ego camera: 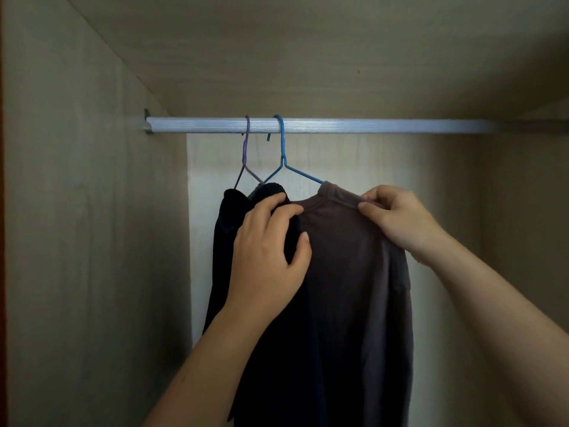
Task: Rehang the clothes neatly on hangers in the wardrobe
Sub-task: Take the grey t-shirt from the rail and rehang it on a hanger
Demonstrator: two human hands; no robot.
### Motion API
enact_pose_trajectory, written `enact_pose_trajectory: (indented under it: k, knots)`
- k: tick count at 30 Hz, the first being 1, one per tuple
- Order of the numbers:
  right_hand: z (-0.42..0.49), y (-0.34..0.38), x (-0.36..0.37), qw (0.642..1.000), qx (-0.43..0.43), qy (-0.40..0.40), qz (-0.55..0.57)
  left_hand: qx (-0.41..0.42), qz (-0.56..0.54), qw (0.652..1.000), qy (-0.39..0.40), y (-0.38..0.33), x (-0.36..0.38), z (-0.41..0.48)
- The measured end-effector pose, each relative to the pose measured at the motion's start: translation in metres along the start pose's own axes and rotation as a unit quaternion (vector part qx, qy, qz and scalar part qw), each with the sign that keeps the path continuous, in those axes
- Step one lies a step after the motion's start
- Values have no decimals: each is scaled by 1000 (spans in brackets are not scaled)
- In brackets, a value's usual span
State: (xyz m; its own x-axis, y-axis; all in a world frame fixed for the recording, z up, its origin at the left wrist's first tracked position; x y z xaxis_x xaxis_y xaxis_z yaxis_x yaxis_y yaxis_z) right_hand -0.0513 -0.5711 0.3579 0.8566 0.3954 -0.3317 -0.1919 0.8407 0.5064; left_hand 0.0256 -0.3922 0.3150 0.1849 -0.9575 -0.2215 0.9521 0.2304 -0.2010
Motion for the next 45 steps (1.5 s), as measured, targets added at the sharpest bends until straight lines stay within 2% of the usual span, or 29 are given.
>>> enact_pose_trajectory:
  k: [1,3,6,8,10,12,23,29,33,36,40,45]
  knots:
    - [3,1,1,996,-6,13,-87,-2,1,1000,3,1,0,-1]
    - [9,7,5,964,-21,35,-262,-5,3,1000,9,2,-1,-3]
    - [18,20,16,930,-41,25,-364,-4,11,1000,18,2,-2,-3]
    - [24,23,26,938,-34,38,-342,1,22,999,27,2,-4,-3]
    - [29,16,29,970,8,53,-236,5,30,999,43,3,-4,-3]
    - [30,7,25,986,37,34,-159,9,35,997,61,5,-4,-4]
    - [22,-14,-29,974,19,-85,-211,40,68,994,70,8,8,-7]
    - [15,-9,-62,961,9,-148,-234,55,44,995,74,6,20,-5]
    - [-12,-7,-80,954,-5,-178,-240,26,-9,996,89,10,22,-9]
    - [-53,-4,-93,962,13,-185,-199,20,-103,992,66,5,16,-19]
    - [-121,10,-106,972,70,-177,-141,52,-203,978,-3,-17,5,-45]
    - [-226,34,-117,961,169,-169,-142,90,-317,944,-3,-50,-11,-95]
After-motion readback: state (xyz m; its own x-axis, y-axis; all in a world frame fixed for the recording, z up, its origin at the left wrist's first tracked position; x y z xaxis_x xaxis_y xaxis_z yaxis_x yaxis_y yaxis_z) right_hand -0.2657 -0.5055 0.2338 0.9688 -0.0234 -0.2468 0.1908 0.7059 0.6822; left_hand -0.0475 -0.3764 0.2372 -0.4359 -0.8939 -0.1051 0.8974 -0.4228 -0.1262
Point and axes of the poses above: each hand's wrist, its own z-axis towards the middle knuckle, its own x-axis out of the palm, y = z × x, the point moved 5 cm from there along z, towards the middle knuckle, and after that the axes turned 4 degrees about -x, right-handed, at the moved point
